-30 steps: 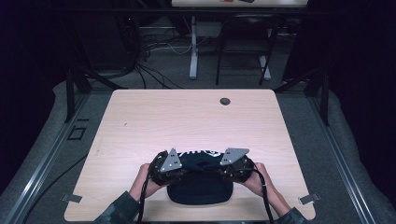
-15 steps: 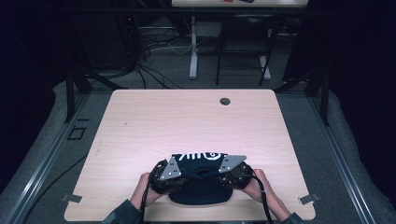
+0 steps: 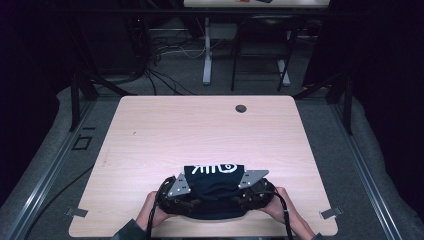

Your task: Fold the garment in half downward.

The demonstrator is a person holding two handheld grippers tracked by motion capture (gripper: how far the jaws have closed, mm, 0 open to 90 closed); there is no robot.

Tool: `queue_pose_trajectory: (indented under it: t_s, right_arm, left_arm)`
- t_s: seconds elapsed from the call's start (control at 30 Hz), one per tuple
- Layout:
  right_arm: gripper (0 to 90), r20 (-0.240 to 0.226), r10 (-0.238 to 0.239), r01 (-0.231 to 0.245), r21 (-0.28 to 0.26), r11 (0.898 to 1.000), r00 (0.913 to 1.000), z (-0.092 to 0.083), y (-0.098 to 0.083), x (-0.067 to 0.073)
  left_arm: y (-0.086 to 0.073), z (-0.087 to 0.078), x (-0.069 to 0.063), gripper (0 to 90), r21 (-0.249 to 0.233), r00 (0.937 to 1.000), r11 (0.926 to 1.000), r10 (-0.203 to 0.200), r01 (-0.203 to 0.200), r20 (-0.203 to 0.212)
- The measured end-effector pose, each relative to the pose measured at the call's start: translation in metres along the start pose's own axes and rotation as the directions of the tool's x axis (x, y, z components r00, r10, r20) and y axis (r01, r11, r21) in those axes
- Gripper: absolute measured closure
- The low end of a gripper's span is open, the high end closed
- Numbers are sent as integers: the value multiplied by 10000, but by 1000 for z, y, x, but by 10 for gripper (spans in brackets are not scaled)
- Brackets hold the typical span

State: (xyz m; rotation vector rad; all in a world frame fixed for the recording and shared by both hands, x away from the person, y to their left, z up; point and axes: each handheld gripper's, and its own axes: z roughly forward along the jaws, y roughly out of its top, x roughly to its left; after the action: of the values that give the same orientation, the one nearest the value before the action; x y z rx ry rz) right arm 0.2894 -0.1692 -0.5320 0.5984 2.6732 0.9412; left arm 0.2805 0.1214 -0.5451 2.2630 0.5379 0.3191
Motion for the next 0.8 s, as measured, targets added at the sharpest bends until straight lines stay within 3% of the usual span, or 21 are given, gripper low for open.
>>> queue_pose_trajectory:
  t_s: [0.17, 0.33, 0.4, 0.5, 0.63, 0.8]
  right_arm:
    - [370, 33, 526, -523, -633, 9966, 9986, -14, -5, -2]
    - [388, 388, 1248, -1190, -1266, 9848, 9914, -24, -3, -12]
    - [400, 512, 1406, -1322, -1401, 9813, 9887, -23, 0, -15]
    - [411, 666, 1533, -1434, -1347, 9805, 9859, -16, 5, -19]
    - [423, 640, 1547, -1476, -1041, 9836, 9859, -1, 11, -22]
    - [422, 436, 1293, -1272, -484, 9907, 9906, 10, 6, -16]
  left_arm:
    - [-1, -16, 2, 343, -552, 9993, 9981, -286, 272, -252]
    - [5, -23, 9, 337, -1040, 9952, 9935, -540, 453, -820]
    - [7, -19, 13, 336, -1012, 9913, 9937, -604, 487, -1167]
    - [11, -9, 18, 334, -912, 9884, 9932, -832, 719, -1268]
    - [13, 3, 14, 331, -503, 9918, 9976, -531, 475, -1161]
    - [4, 11, 8, 325, -15, 9940, 9994, -348, 349, -1041]
